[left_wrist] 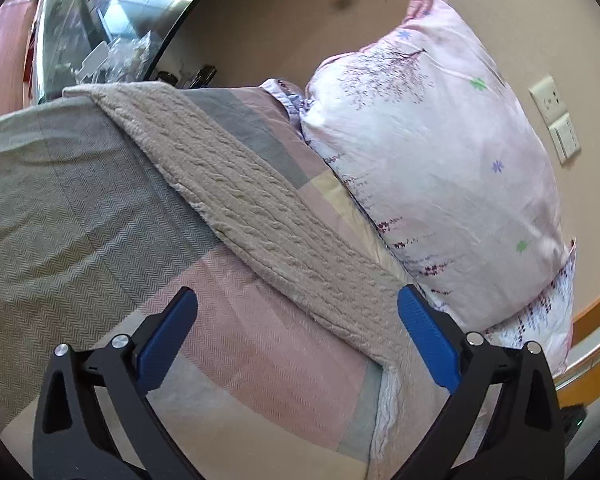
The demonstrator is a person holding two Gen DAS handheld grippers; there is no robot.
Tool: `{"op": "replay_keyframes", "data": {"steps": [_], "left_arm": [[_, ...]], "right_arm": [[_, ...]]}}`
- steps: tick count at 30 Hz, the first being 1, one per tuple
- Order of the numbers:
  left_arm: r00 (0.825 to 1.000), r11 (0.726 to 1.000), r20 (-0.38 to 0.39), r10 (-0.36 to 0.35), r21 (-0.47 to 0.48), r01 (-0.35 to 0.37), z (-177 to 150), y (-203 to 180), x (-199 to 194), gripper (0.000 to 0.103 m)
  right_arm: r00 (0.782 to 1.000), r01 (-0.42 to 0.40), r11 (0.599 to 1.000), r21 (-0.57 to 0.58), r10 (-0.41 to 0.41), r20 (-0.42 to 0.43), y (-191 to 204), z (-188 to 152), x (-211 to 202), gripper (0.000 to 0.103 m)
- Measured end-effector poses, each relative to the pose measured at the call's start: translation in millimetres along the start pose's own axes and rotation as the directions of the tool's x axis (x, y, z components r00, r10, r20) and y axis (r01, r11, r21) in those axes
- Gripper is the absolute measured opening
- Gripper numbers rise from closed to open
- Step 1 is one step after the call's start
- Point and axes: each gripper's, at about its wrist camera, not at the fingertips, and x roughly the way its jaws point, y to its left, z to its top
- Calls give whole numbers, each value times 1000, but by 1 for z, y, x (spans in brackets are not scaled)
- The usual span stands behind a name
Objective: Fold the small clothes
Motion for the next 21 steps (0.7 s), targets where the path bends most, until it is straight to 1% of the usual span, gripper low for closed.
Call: {"op": "replay_keyframes", "data": {"steps": [1, 2, 3, 4, 5, 6, 7, 8, 10, 13, 15, 17, 18, 19, 20, 21], "left_arm": [[1000, 1000, 1, 1, -22, -1, 5, 5, 1, 90], [1000, 999, 3, 7, -37, -7, 10, 9, 1, 87], [1000, 998, 10, 22, -52, -21, 15, 14, 1, 82], [999, 997, 14, 39, -73, -38, 22, 20, 2, 79], [999, 995, 17, 43, -93, -41, 28, 25, 4, 77], [998, 992, 18, 54, -115, -52, 34, 31, 7, 70], [997, 988, 23, 69, -141, -65, 42, 38, 9, 63], [997, 984, 30, 69, -165, -63, 49, 44, 10, 61], [997, 971, 38, 74, -231, -63, 63, 56, 14, 53], [995, 952, 53, 85, -300, -65, 81, 70, 18, 47], [993, 939, 62, 98, -335, -72, 90, 78, 19, 41], [990, 927, 79, 114, -368, -77, 97, 85, 20, 37], [988, 924, 83, 131, -370, -91, 101, 86, 21, 31], [984, 926, 77, 163, -357, -126, 104, 83, 23, 22], [978, 931, 68, 196, -325, -164, 106, 76, 25, 12], [975, 943, 64, 213, -276, -188, 107, 63, 26, 7]], "right_arm": [[999, -21, 1000, -18, 20, -39, 12, -12, 13, 21], [999, -27, 999, -24, 25, -46, 15, -17, 16, 29], [999, -9, 999, -31, 8, -33, 16, -25, 13, 35], [1000, 31, 999, -32, -31, 0, 11, -29, 5, 50], [998, 58, 998, -23, -57, 23, 0, -26, -2, 63], [993, 100, 995, 2, -100, 59, -14, -24, -12, 65], [989, 124, 992, 30, -126, 77, -30, -14, -17, 66], [984, 148, 987, 70, -154, 91, -47, -13, -30, 66], [976, 178, 977, 121, -190, 104, -73, -14, -47, 68], [959, 236, 954, 186, -260, 111, -103, -25, -65, 69], [952, 257, 940, 224, -286, 112, -120, -34, -78, 69], [949, 263, 932, 247, -296, 108, -131, -42, -81, 69], [949, 262, 931, 254, -297, 107, -131, -45, -85, 69], [950, 259, 930, 261, -294, 104, -134, -48, -87, 69], [952, 256, 929, 267, -290, 100, -138, -51, -88, 69], [952, 254, 929, 267, -289, 101, -139, -52, -89, 69]]}}
